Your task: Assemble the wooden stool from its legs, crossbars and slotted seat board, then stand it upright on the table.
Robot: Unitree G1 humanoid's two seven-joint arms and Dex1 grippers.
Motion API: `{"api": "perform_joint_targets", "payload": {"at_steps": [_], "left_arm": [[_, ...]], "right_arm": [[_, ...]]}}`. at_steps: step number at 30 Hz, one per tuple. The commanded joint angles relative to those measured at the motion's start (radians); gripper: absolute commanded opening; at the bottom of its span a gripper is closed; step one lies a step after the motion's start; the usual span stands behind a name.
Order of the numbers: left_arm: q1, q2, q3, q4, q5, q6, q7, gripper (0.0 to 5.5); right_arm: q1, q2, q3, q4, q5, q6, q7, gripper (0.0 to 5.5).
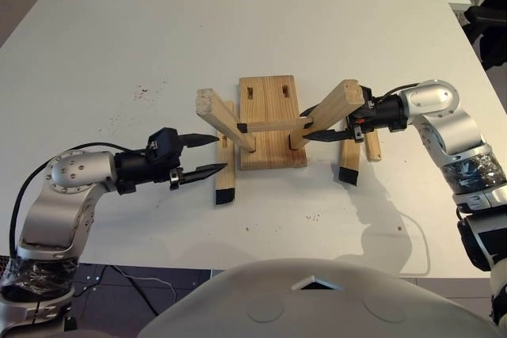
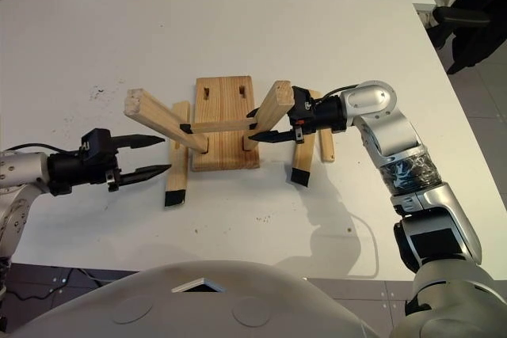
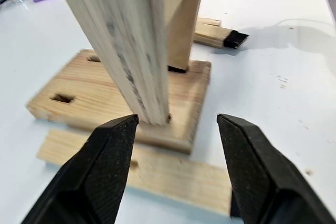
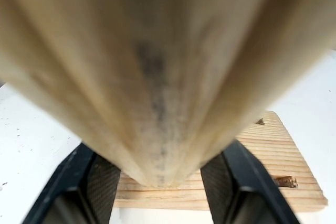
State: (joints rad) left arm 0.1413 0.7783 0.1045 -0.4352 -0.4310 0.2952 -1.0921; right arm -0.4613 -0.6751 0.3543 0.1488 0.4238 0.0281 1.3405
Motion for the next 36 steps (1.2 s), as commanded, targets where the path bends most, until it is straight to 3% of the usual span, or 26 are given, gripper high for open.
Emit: {"api": "perform_joint_targets", "payload": {"at_steps": [1,8,13,24,30,33,36], "left_arm": [[-0.083,-0.023,-0.067,-0.022,0.019,0.029,0.052,2.80],[-0.126,-0.013,-0.173,-0.032,0.089,0.003,0.037,2.80],[-0.236,-0.053,-0.313,-0.102,0.144,0.017,0.027,2.80],[-0.456,-0.143,-0.459,-0.115,0.217,0.074,-0.009,2.80],[-0.517,-0.245,-0.545,-0.086,0.244,0.109,0.008,2.80],[-0.581,-0.372,-0.620,-0.019,0.278,0.121,0.036,2.80],[-0.556,-0.388,-0.566,-0.023,0.277,0.154,0.071,2.80]], "right_arm": [[0.038,-0.025,0.076,0.042,-0.126,0.049,0.043,2.00],[0.021,-0.006,0.105,0.042,-0.137,0.049,0.055,2.00],[-0.008,0.026,0.146,0.066,-0.159,0.050,0.071,2.00],[-0.058,0.105,0.270,0.123,-0.231,0.064,0.105,2.00],[-0.051,0.149,0.327,0.124,-0.250,0.072,0.104,2.00],[-0.042,0.166,0.344,0.094,-0.248,0.082,0.086,2.00],[-0.059,0.175,0.337,0.085,-0.244,0.072,0.066,2.00]]}}
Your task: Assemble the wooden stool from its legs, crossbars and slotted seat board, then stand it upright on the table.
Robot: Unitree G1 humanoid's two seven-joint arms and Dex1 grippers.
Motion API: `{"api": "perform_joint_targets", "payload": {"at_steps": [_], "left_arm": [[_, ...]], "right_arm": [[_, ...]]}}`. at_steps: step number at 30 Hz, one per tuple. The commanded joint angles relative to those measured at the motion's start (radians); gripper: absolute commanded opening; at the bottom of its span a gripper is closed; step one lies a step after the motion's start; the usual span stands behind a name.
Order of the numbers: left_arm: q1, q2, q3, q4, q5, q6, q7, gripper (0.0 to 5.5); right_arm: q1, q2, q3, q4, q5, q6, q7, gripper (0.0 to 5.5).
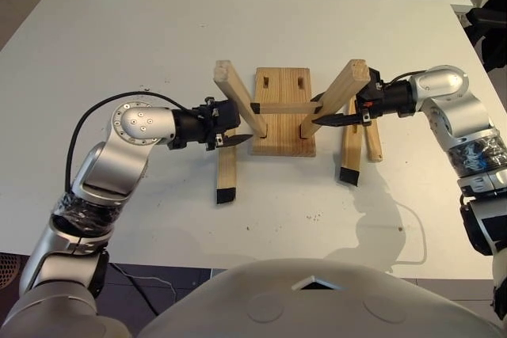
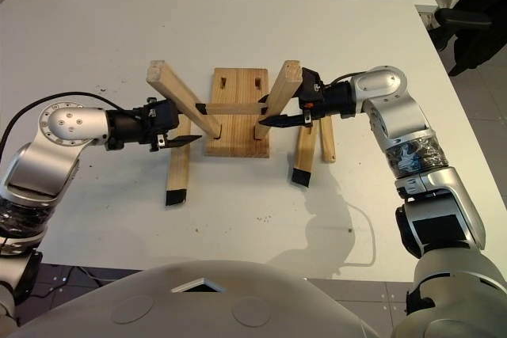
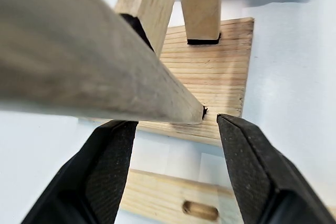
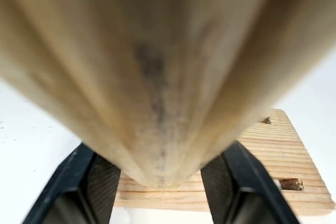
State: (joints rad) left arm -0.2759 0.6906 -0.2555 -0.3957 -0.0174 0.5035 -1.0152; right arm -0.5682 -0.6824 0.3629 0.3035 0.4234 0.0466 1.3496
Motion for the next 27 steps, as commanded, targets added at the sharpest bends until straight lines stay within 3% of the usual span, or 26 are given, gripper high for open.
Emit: {"api": "perform_joint_targets", "payload": {"at_steps": [1,5,8,14,23,25,27], "left_arm": [[-0.104,-0.281,-0.160,-0.074,-0.150,-0.038,0.005,2.80],[0.075,-0.198,0.048,-0.132,-0.235,0.012,0.030,2.80],[0.125,-0.160,0.117,-0.156,-0.261,0.018,0.022,2.80],[0.129,-0.098,0.146,-0.085,-0.229,-0.031,0.013,2.80],[0.284,-0.004,0.175,-0.064,-0.198,-0.083,0.013,2.80],[0.296,0.007,0.175,-0.031,-0.171,-0.120,0.035,3.06],[0.299,0.003,0.176,-0.018,-0.168,-0.138,0.052,3.40]], "right_arm": [[0.046,0.173,0.312,-0.078,-0.230,0.056,0.049,2.00],[0.077,0.103,0.226,-0.165,-0.128,0.107,0.032,2.00],[0.095,0.063,0.203,-0.197,-0.113,0.114,0.042,2.00],[0.095,0.041,0.163,-0.196,-0.118,0.120,0.029,2.00],[0.082,0.006,0.110,-0.265,-0.054,0.183,0.040,2.00],[0.075,0.012,0.095,-0.265,-0.049,0.195,0.027,2.00],[0.069,0.019,0.083,-0.264,-0.045,0.203,0.019,2.50]]}}
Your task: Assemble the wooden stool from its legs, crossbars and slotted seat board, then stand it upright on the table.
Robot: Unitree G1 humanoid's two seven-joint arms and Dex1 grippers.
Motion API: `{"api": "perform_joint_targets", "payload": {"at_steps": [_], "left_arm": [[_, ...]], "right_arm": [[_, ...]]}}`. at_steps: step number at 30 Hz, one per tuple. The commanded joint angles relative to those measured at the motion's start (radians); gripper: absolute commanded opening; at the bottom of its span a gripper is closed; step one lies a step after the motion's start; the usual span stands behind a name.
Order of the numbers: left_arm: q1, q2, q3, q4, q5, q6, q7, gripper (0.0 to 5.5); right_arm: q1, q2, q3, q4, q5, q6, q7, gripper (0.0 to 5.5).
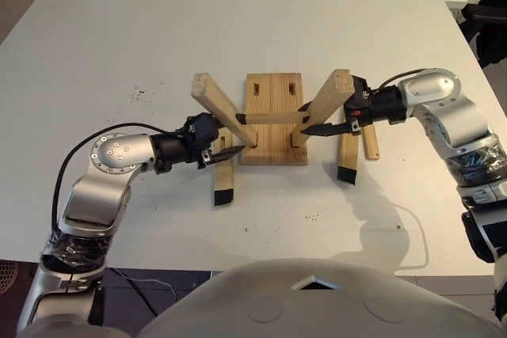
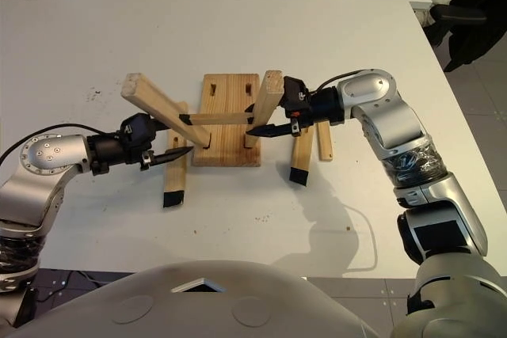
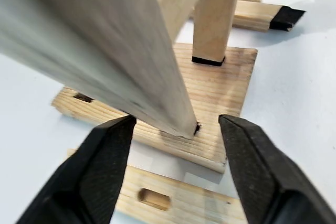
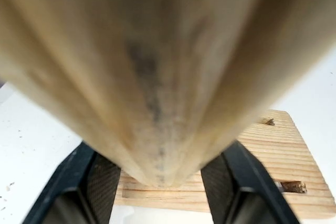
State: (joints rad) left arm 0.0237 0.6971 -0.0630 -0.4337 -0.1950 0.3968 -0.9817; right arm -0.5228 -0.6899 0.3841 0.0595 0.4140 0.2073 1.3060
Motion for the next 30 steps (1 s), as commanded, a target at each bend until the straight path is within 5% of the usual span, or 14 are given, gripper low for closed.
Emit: {"api": "perform_joint_targets", "payload": {"at_steps": [1,5,18,23,30], "left_arm": [[-0.003,-0.008,-0.016,0.023,0.007,-0.036,0.024,3.60],[0.007,0.001,-0.004,0.025,-0.002,-0.059,0.030,4.34],[0.176,0.076,0.136,-0.049,-0.126,-0.069,0.000,4.34],[0.162,-0.024,0.017,-0.126,-0.161,-0.006,0.084,4.34],[0.148,-0.079,-0.063,0.091,0.027,-0.104,0.226,4.34]], "right_arm": [[0.020,0.030,0.055,-0.019,-0.034,0.048,0.062,2.72],[0.002,0.046,0.029,0.001,-0.053,0.054,0.060,3.43],[0.054,-0.071,-0.115,0.037,-0.073,0.035,0.126,3.43],[0.008,-0.059,-0.125,0.193,-0.132,-0.025,0.132,3.43],[-0.019,0.037,-0.062,0.500,-0.329,-0.223,0.018,3.43]]}}
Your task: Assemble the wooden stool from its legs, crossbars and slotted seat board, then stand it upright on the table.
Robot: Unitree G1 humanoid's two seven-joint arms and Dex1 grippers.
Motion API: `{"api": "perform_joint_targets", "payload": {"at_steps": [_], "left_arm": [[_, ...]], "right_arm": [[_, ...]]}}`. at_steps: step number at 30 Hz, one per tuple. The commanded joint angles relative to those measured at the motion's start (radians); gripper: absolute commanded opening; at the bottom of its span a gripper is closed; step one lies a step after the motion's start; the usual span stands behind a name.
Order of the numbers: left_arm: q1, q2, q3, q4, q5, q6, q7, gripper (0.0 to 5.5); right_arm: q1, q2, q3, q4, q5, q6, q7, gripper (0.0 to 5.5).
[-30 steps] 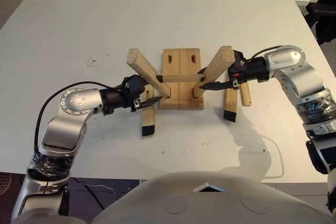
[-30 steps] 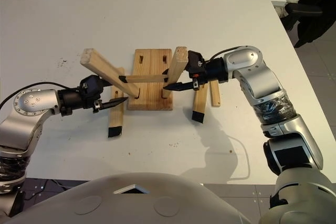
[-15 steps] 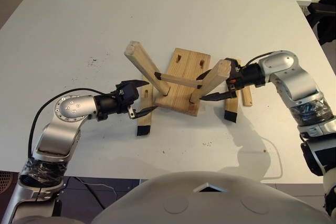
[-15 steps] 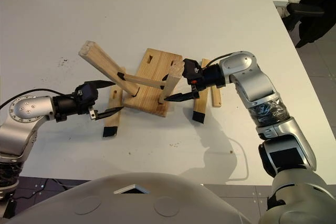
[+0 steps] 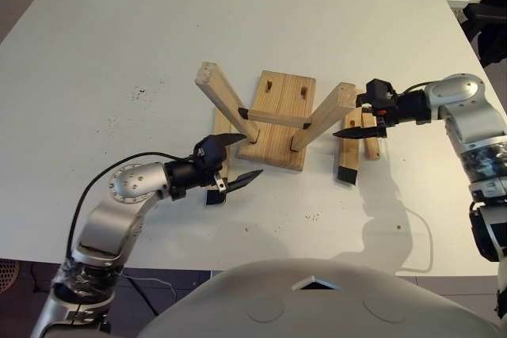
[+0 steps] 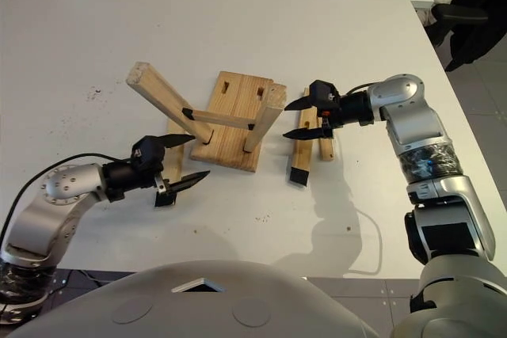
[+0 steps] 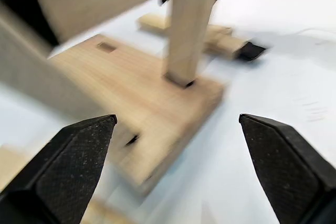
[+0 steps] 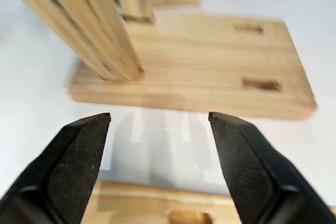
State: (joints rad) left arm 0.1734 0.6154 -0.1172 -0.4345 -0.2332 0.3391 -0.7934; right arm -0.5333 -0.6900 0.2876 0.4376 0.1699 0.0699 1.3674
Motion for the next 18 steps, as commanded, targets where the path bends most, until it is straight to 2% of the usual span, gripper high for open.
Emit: {"api": "perform_joint_targets", "payload": {"at_steps": [1,12,18], "left_arm": [[0.006,0.007,-0.009,0.106,0.074,-0.062,0.036,4.34],[0.095,0.064,-0.004,0.242,0.152,-0.115,0.056,4.34],[0.112,0.072,0.035,0.232,0.137,-0.094,0.080,4.34]], "right_arm": [[-0.003,0.041,0.041,0.155,-0.105,-0.108,-0.047,3.43],[-0.030,-0.025,0.030,0.575,-0.223,-0.293,-0.126,3.43],[-0.039,-0.018,-0.027,0.541,-0.145,-0.296,-0.047,3.43]]}}
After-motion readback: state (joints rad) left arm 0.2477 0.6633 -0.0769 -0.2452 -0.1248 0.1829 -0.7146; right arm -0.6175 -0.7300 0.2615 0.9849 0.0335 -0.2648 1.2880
